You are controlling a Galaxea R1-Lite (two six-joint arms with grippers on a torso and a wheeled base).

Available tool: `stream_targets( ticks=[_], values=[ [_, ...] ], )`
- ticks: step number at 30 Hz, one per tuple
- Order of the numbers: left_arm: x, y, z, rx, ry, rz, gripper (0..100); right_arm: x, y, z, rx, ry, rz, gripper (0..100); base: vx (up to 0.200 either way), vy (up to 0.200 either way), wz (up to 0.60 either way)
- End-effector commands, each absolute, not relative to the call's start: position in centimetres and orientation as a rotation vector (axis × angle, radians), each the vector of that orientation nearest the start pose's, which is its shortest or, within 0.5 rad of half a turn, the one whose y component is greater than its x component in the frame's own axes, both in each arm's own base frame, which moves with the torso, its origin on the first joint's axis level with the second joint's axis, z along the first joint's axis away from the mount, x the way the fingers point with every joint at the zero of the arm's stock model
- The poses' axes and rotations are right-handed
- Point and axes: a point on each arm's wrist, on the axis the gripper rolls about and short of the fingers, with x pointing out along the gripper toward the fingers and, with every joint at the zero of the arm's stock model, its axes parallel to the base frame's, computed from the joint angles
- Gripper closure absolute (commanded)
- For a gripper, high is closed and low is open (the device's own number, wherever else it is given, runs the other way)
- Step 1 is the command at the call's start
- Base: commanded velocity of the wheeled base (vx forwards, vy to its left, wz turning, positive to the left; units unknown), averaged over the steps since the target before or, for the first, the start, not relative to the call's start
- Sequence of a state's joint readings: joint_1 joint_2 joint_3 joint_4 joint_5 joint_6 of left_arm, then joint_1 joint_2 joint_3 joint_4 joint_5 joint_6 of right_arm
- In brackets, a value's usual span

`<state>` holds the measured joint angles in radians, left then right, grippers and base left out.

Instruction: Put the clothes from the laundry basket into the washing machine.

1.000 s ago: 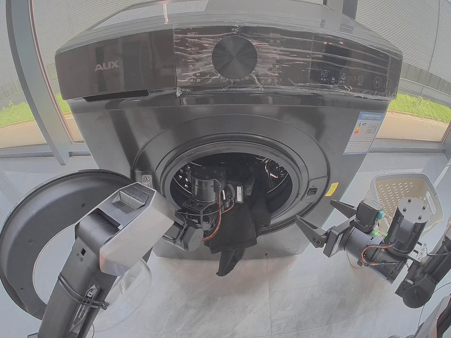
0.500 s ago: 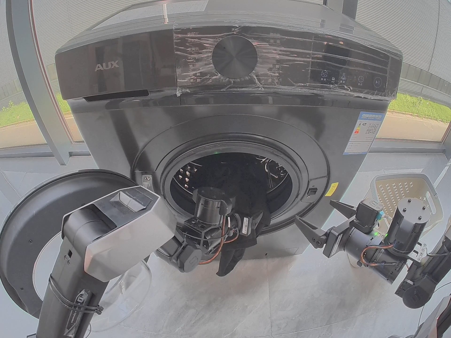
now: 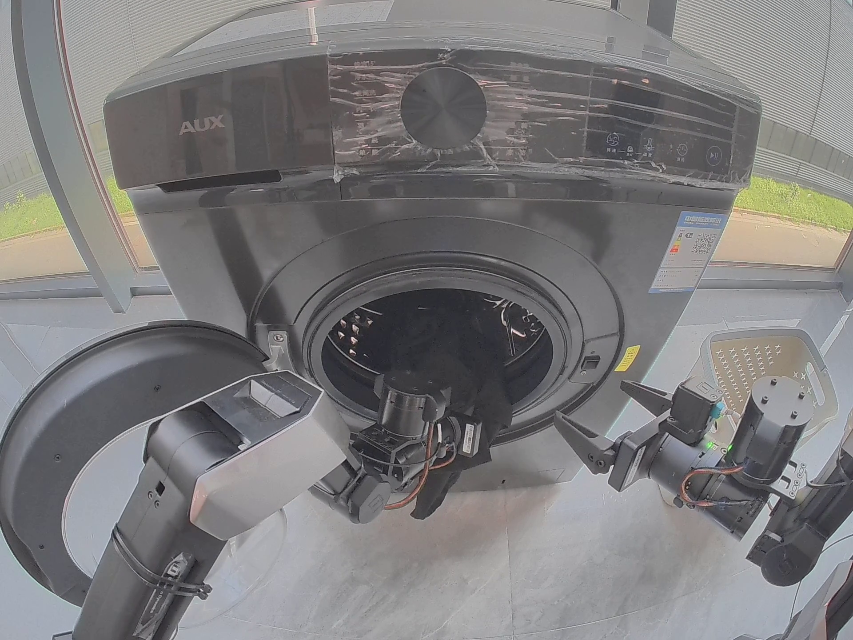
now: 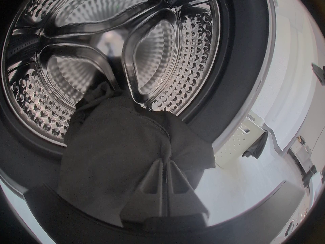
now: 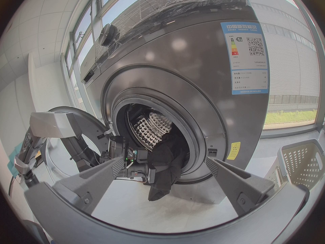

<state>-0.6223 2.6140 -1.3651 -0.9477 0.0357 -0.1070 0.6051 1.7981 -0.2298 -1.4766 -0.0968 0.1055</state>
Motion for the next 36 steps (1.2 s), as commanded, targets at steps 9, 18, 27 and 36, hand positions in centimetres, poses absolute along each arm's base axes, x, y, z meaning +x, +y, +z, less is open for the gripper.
stream_targets(
  ticks=[9, 18, 27, 36],
  values=[
    [44.4, -27.9, 3.3, -0.091, 0.041, -0.413, 100, 20.1, 14.1, 10.8, 0.072, 0.115, 0.517, 0, 0.0, 0.0, 0.0],
    [45.6, -27.8, 3.2, -0.098, -0.004, -0.387, 100, 20.0, 14.2, 10.8, 0.077, 0.12, 0.521, 0, 0.0, 0.0, 0.0],
    [43.8, -27.8, 3.4, -0.1, 0.056, -0.419, 0, 20.0, 14.2, 10.8, 0.079, 0.119, 0.523, 0, 0.0, 0.0, 0.0],
    [39.0, -27.9, 2.0, -0.043, 0.227, -0.589, 0, 20.0, 14.2, 10.7, 0.078, 0.12, 0.523, 0, 0.0, 0.0, 0.0]
  ],
)
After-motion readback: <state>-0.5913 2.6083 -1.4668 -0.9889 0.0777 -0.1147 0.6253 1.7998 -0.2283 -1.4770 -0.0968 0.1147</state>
